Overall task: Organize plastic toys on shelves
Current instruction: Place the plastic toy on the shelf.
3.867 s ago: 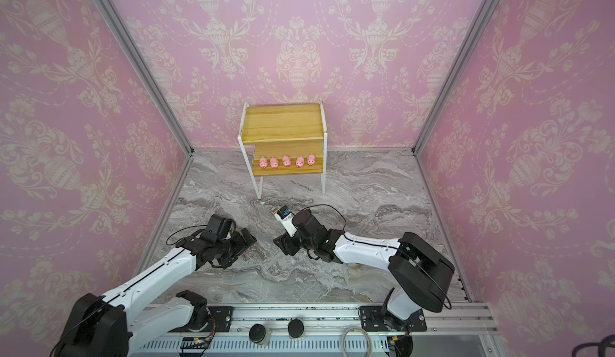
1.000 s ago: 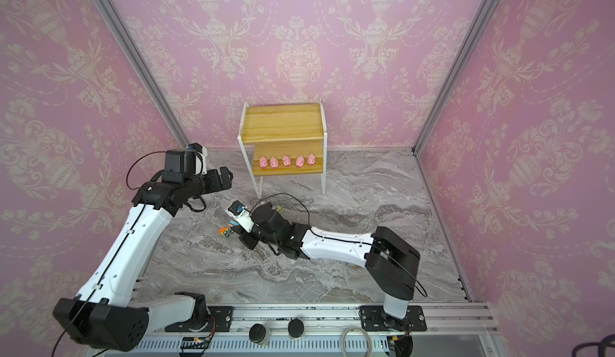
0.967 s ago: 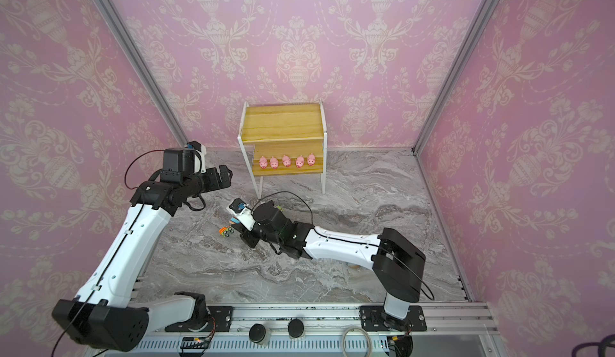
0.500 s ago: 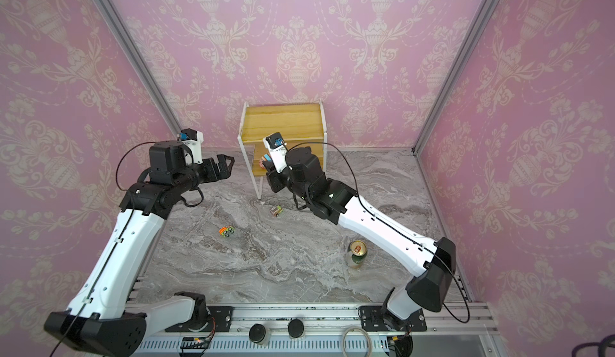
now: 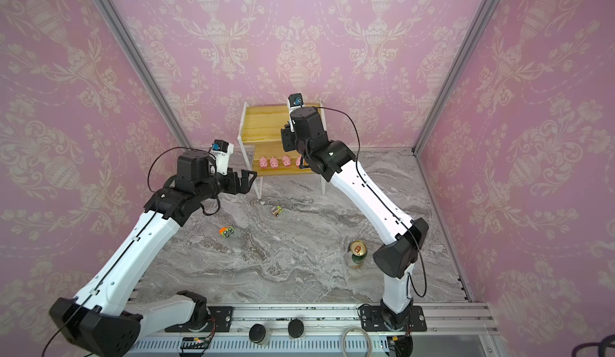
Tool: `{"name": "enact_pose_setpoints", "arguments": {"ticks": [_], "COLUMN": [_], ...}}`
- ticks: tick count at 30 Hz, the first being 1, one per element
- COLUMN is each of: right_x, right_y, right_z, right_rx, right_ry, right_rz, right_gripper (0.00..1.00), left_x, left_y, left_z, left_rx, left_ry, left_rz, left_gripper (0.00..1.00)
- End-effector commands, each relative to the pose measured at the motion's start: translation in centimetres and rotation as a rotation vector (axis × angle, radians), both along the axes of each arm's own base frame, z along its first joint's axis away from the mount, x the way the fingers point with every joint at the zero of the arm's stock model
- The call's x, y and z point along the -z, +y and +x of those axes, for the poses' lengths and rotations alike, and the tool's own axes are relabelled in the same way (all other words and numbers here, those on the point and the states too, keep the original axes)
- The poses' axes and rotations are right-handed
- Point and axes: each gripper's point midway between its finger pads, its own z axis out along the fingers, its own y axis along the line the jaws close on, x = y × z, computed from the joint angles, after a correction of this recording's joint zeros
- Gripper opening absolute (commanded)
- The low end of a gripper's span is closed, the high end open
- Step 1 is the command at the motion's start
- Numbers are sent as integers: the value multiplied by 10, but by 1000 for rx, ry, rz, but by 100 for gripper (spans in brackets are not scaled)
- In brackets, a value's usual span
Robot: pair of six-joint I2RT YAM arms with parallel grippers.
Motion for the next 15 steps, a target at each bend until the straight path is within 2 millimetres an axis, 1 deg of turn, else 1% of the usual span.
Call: {"name": "enact_pose_setpoints", "arguments": {"ticks": [1,6,13,15], "right_x": [0,6,12,15], "right_y": [-24,-35,-47,-47], "right_z": [12,30,51,55], "right_rx": [93,140,185,185], "right_ry": [33,37,38,42], "right_rz": [2,-21,-21,-22], "right_gripper": [19,19,20,20], "left_x": [1,16,23,25], "left_y": [-15,-23,-28,-27], "left_z": [-5,-5,-4,-4], "left_rx": [79,100,107,106], "left_ry": [-29,4,21,25], "left_rz": [4,11,11,11], "left_gripper": [99,99,99,99]}}
